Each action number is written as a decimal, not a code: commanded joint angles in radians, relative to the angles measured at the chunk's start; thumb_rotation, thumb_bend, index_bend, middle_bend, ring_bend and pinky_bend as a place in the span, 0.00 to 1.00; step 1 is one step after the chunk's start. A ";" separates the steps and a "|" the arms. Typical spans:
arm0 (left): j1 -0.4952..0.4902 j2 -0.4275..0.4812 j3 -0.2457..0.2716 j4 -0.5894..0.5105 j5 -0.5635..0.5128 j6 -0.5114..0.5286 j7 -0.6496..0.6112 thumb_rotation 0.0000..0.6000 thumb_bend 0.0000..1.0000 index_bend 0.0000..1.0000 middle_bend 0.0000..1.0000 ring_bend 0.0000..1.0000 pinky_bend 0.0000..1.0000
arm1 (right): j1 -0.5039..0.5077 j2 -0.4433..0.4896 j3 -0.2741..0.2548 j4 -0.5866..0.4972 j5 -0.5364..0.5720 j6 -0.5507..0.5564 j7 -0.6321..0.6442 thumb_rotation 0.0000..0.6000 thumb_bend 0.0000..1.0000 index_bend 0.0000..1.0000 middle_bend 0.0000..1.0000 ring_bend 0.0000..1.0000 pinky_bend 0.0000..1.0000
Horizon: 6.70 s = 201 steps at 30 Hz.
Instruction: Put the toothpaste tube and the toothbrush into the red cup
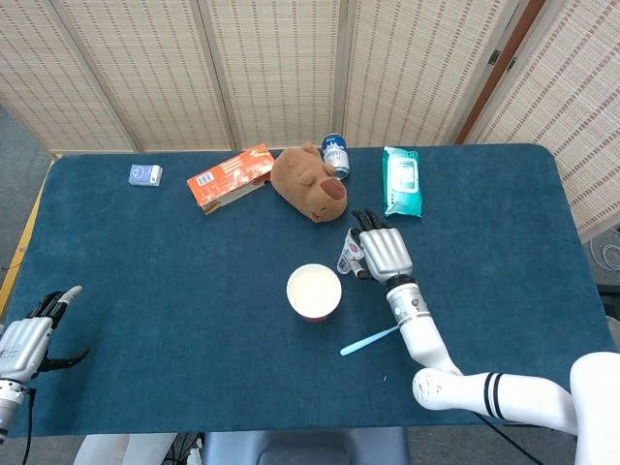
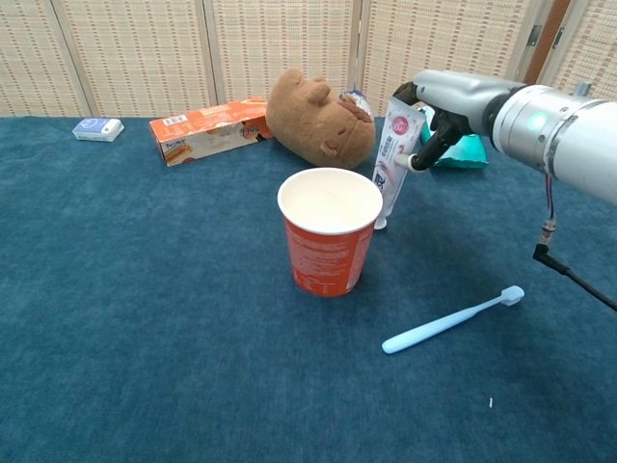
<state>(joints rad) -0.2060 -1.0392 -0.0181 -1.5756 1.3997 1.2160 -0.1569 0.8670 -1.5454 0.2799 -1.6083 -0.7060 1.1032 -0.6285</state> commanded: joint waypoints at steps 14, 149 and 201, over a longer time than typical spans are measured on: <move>-0.001 -0.001 0.000 0.001 -0.002 -0.001 0.002 1.00 0.22 0.02 0.14 0.09 0.26 | -0.002 0.021 0.001 -0.042 -0.020 0.024 0.008 1.00 0.29 0.64 0.12 0.00 0.26; 0.005 0.010 0.004 -0.019 0.006 0.011 0.002 1.00 0.22 0.02 0.14 0.09 0.26 | -0.032 -0.017 -0.085 -0.198 -0.169 -0.011 0.129 1.00 0.29 0.65 0.13 0.00 0.26; 0.008 0.012 0.007 -0.022 0.015 0.017 0.000 1.00 0.22 0.02 0.14 0.09 0.26 | -0.038 -0.011 -0.085 -0.191 -0.170 -0.027 0.131 1.00 0.25 0.53 0.12 0.00 0.25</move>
<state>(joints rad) -0.1981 -1.0269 -0.0113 -1.5979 1.4145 1.2332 -0.1567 0.8286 -1.5559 0.1954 -1.7995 -0.8756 1.0762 -0.4976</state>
